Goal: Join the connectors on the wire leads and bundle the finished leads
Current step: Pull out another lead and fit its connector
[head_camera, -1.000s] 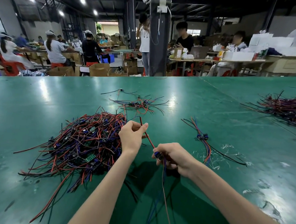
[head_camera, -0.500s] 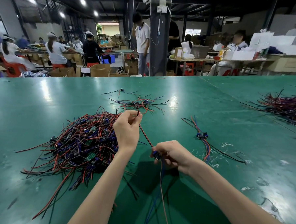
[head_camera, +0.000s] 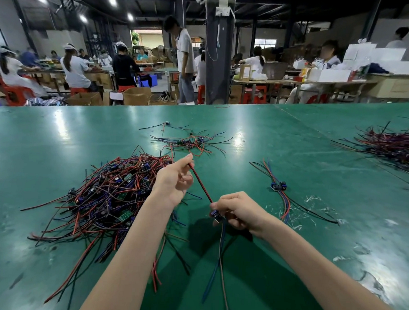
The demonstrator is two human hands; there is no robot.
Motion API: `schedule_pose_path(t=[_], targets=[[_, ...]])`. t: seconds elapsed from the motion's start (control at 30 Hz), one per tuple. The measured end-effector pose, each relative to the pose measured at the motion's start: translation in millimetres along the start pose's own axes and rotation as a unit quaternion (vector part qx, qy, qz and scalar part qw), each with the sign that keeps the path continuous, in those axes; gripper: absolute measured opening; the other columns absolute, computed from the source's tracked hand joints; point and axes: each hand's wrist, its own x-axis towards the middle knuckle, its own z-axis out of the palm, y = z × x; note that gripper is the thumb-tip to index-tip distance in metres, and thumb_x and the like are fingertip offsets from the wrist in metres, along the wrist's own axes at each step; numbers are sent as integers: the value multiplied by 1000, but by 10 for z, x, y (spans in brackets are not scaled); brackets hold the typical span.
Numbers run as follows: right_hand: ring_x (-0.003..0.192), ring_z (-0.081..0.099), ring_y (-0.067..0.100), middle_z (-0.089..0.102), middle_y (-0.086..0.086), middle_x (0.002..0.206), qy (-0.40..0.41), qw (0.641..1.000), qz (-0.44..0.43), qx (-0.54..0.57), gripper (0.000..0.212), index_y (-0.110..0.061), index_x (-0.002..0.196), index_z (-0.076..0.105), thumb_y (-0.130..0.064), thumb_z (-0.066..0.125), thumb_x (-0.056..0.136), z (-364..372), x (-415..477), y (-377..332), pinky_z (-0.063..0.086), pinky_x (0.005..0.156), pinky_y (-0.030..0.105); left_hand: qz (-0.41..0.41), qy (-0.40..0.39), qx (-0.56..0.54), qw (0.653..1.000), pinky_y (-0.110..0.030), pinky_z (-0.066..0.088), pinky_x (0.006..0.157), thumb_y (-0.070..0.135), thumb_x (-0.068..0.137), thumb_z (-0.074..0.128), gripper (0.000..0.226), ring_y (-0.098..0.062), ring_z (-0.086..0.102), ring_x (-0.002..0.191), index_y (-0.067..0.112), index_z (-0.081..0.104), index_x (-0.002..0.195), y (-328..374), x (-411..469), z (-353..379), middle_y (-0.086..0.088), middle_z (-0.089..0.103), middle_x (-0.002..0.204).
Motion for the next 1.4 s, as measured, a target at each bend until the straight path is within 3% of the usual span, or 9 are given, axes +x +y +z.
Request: schedule_pose_path(t=[0.1, 0.23, 0.33, 0.43, 0.53, 0.63, 0.97, 1.2, 1.4], targets=[[31, 27, 8, 70, 12, 65, -30, 999, 1, -11, 22, -12, 67, 65, -16, 62, 88, -22, -11, -21, 14, 32, 14, -56, -30, -51, 997, -9, 31, 33, 11, 90, 60, 18, -2, 32, 30, 11, 57, 73, 15, 13, -55, 5, 55, 49], [35, 28, 7, 72, 10, 71, -68, 997, 4, -27, 17, -14, 73, 67, -22, 64, 88, -47, -25, -28, 16, 33, 14, -82, -52, -86, 992, -8, 32, 33, 13, 89, 61, 21, -1, 35, 29, 10, 57, 69, 20, 25, -107, 4, 56, 51], [34, 30, 5, 72, 7, 71, -102, 994, 8, -22, 15, -13, 77, 66, -22, 63, 89, -57, -46, -29, 17, 32, 12, -44, -27, -66, 997, -9, 34, 35, 10, 90, 61, 19, -2, 37, 33, 10, 57, 72, 27, 51, -118, 1, 55, 55], [33, 29, 4, 71, 6, 70, -121, 993, -8, -14, 14, -11, 81, 65, -22, 61, 90, -74, -52, -44, 17, 31, 13, 55, 25, -15, 998, -12, 38, 40, 6, 88, 63, 21, -2, 42, 36, 12, 51, 71, -25, 90, -148, 1, 58, 52], [32, 29, 5, 71, 7, 71, -143, 989, -23, -4, 15, -10, 81, 65, -21, 60, 90, -77, -57, -47, 17, 30, 13, 158, 56, 100, 981, -14, 40, 44, 6, 86, 66, 22, -4, 43, 45, 11, 53, 69, -133, 98, -170, 5, 57, 55], [30, 31, 5, 70, 7, 71, -162, 987, -19, 9, 15, -9, 82, 63, -22, 60, 89, -85, -57, -39, 17, 29, 13, 202, 67, 168, 962, -16, 40, 51, 11, 85, 69, 20, -7, 43, 55, 12, 56, 69, -209, 111, -181, 3, 53, 65], [30, 31, 5, 71, 8, 75, -180, 984, -5, 0, 18, -20, 73, 70, -24, 62, 89, -111, -22, 2, 18, 29, 13, 224, 81, 201, 950, -21, 42, 64, 18, 82, 73, 18, -8, 45, 59, 14, 62, 68, -252, 136, -201, 5, 53, 63], [31, 30, 5, 71, 8, 74, -177, 984, 3, 2, 16, -16, 76, 68, -23, 62, 89, -116, -18, -1, 17, 29, 13, 222, 86, 201, 950, -12, 42, 50, 21, 80, 75, 14, -3, 43, 51, 15, 66, 71, -251, 163, -212, 9, 55, 60], [30, 30, 4, 71, 7, 73, -177, 984, 5, 1, 16, -13, 77, 64, -21, 60, 90, -109, -27, -13, 16, 30, 13, 225, 85, 185, 953, -11, 44, 54, 19, 80, 75, 13, -3, 48, 56, 16, 67, 70, -242, 165, -215, 9, 59, 62]])
